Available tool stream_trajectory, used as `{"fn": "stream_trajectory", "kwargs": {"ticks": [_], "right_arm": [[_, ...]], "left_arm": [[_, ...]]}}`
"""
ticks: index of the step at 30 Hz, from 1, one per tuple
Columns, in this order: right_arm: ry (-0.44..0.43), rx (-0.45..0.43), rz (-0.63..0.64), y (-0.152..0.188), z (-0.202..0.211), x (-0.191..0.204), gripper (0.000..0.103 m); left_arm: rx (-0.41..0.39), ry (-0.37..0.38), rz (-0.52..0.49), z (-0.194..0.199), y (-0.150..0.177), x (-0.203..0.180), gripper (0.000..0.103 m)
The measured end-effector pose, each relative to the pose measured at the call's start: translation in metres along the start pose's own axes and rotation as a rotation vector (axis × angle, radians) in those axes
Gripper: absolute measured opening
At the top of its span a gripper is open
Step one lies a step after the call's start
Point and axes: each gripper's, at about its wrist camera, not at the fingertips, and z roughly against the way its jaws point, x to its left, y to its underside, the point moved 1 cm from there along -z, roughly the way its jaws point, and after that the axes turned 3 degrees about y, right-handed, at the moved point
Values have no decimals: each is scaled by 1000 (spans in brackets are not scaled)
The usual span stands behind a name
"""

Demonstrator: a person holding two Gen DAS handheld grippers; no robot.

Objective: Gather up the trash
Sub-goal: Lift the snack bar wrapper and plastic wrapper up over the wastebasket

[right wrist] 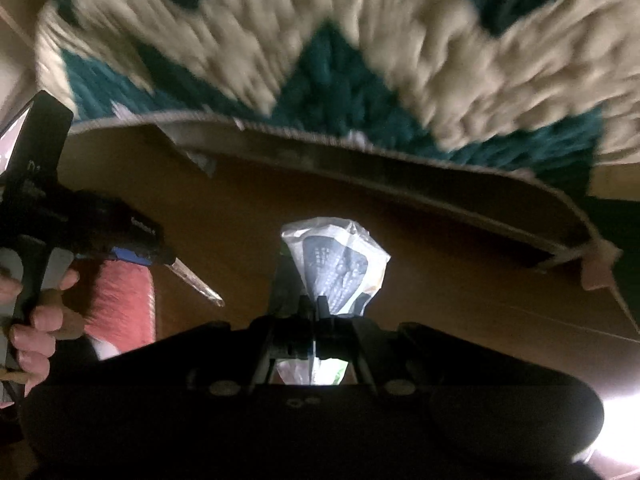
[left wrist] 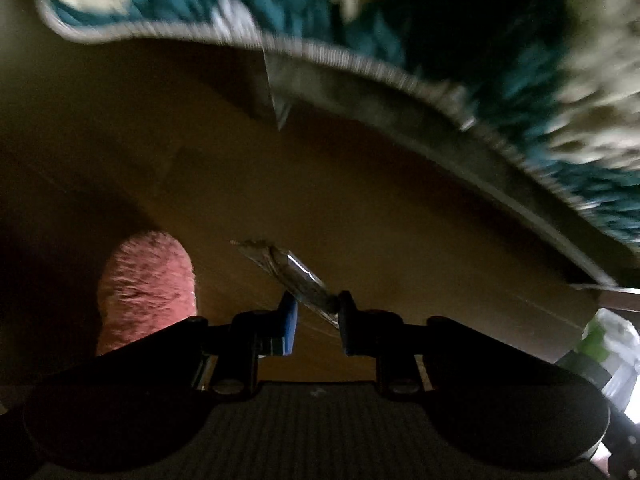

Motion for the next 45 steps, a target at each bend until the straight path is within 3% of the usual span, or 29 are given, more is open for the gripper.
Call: {"fn": "stream_trajectory", "kwargs": {"ticks": [6,13,24,37,41,45], "right_arm": [[-27,-142,-13,4,92,22,0],[-36,-288,66,-1,186,53,0],[22,-488,161,-25,301,76,0],[54,-746,157,-125,395,79,0],[68,-788,145,-166,406,79,0],[90,-801,144,-202,404,81,0]], "left_arm": [[-142,65,-124,100,19,12,21],[-304,153,-245,219,50,3,21],[-565,194,-387,368,61,-18,21],[-814,233,-450,525,2,-51,21],[-875,226,-464,557,-23,-64,21],[-896,198,-478,564,-51,-81,21]]}}
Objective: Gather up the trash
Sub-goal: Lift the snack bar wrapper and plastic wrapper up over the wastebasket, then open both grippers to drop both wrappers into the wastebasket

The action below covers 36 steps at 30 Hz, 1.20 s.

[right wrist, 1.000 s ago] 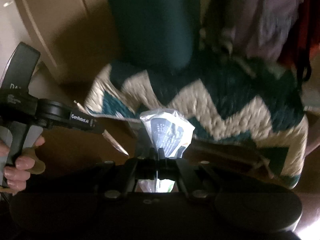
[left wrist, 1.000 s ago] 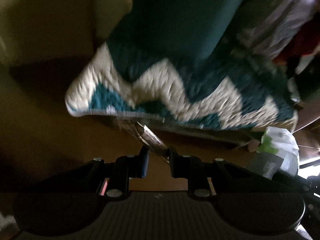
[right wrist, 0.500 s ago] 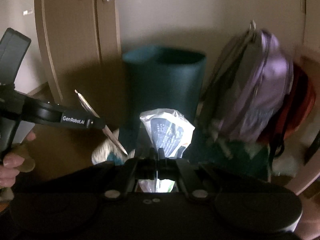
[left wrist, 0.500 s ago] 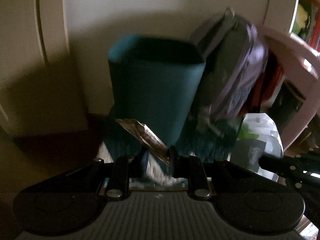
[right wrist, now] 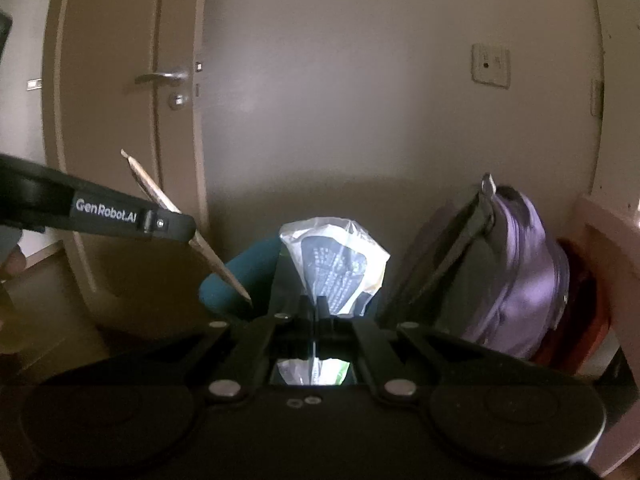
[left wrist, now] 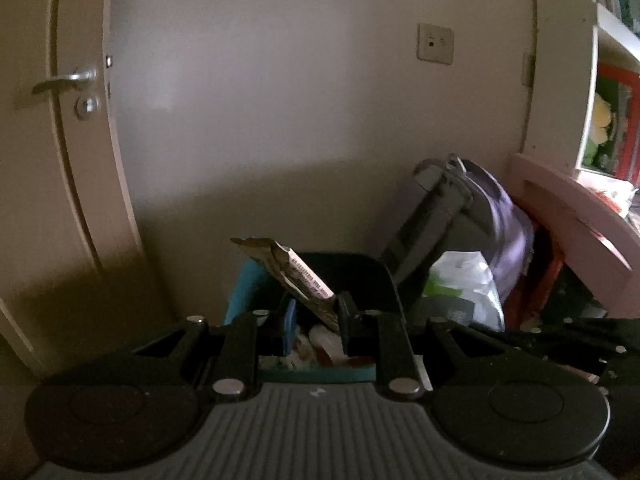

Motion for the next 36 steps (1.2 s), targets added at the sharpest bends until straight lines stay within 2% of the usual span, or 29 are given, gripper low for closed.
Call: {"fn": "stream_trajectory", "kwargs": {"ticks": [9,13,21,25,30,32,34,36], "right_arm": [[3,48,-5,-10,-81,2,0],[-13,98,-5,-2,-117,3,0],[-62,227,-14,14,-169,4,0],[-95,303,4,22,-185,6,3],[-82,324,49,30,-188,12,10],[-79,325,54,32,-188,14,15],[-76,323,46,33,-185,15,16],[-76,320,40,28,-189,13,19]], "left_arm": [[88,-53,-20,-83,-7,0,21],[155,-84,-39,-125,0,9,21],[310,-78,-58,-197,18,19,21],[380,-64,-101,-222,25,16,22],[462,-51,-104,-242,36,23,22],[472,-46,-99,-245,40,26,22],[495,-33,-85,-248,44,30,23],[531,-16,-61,-251,49,35,27]]}}
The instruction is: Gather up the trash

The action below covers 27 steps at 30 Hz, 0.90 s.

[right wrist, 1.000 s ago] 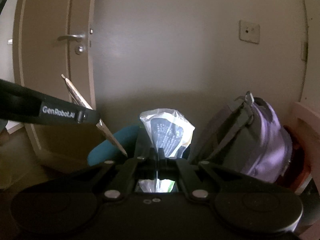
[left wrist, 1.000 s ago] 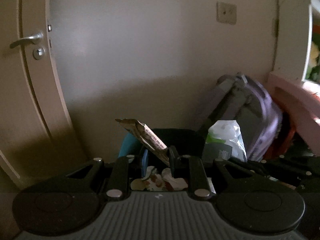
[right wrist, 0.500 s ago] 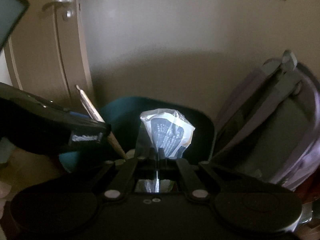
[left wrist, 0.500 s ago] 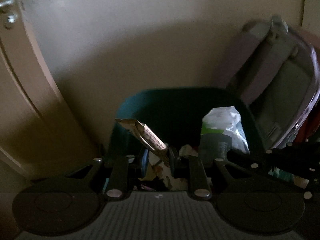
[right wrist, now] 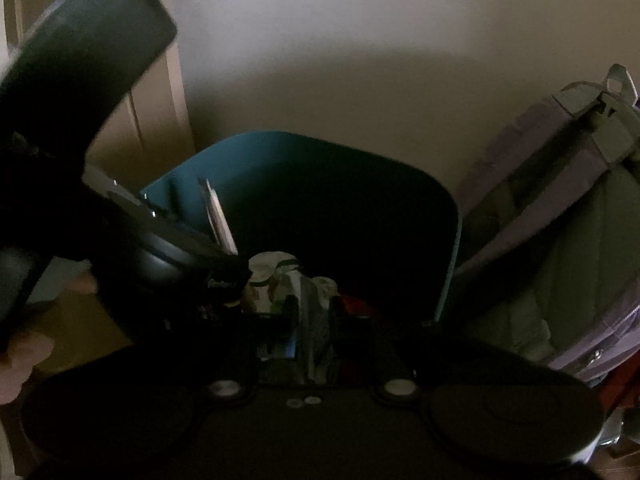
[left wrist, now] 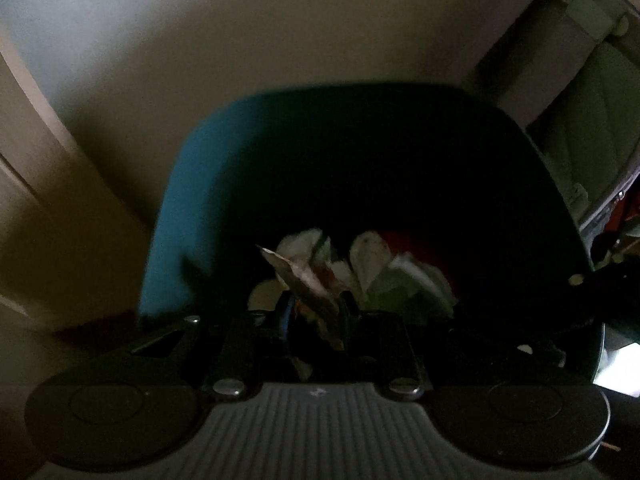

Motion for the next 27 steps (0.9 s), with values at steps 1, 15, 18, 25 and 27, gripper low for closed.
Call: {"fn": "stream_trajectory", "kwargs": {"ticks": [1,15,18,25,27], "right_arm": [[-1,-2,-4,1,3,1,24],[9,-59,-18,17,72,13,43],[7,-82,-30,19,92,15,45],[-12,-138,-58,37,143,22,54],[-18,-149,-56,45,158,27,56]], "left_arm": [[0,6,8,0,3,2,29],[-170,14,27,79,28,-4,64],[-212,15,23,104,40,-7,66],[-274,34,21,158,86,-15,70],[-293,52,18,172,101,-17,70]]}}
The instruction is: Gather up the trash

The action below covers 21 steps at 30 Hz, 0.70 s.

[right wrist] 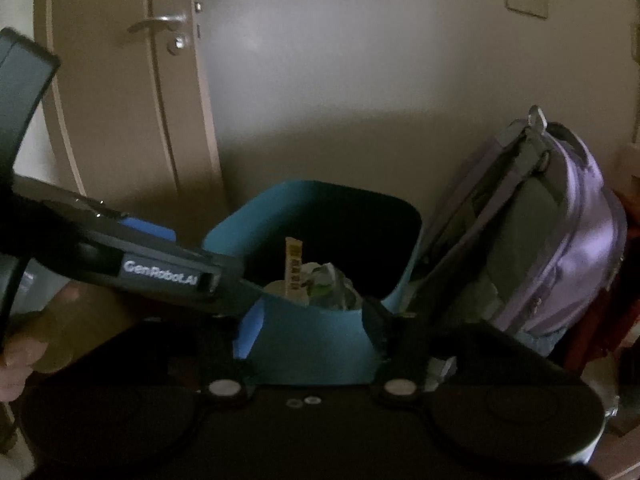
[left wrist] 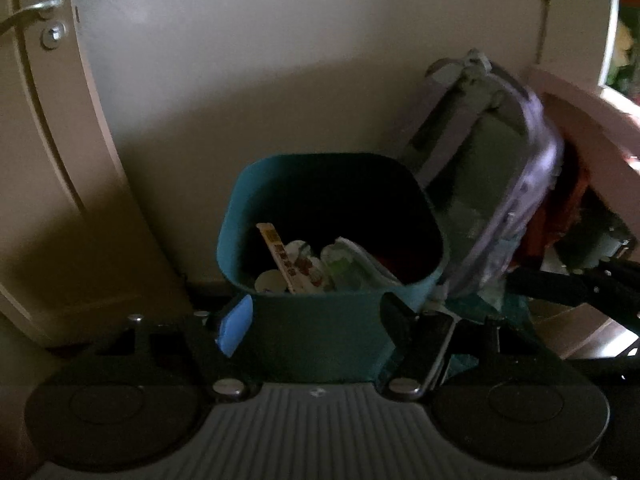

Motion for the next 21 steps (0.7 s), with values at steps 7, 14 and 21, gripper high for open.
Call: {"fn": "stream_trajectory", "kwargs": {"ticks": [7,14,21], "right_arm": [[-20,-61,13,22,44,13,64],[-48,-124,14,42,84,24,78],[-29,-223,2,59,118,31,92]], "left_arm": [[-75,3,-35,49,35,-11,76],[-120,-18,-18,82,64,-8,77],[-180,-37,-16,111,94,-8,80]]}}
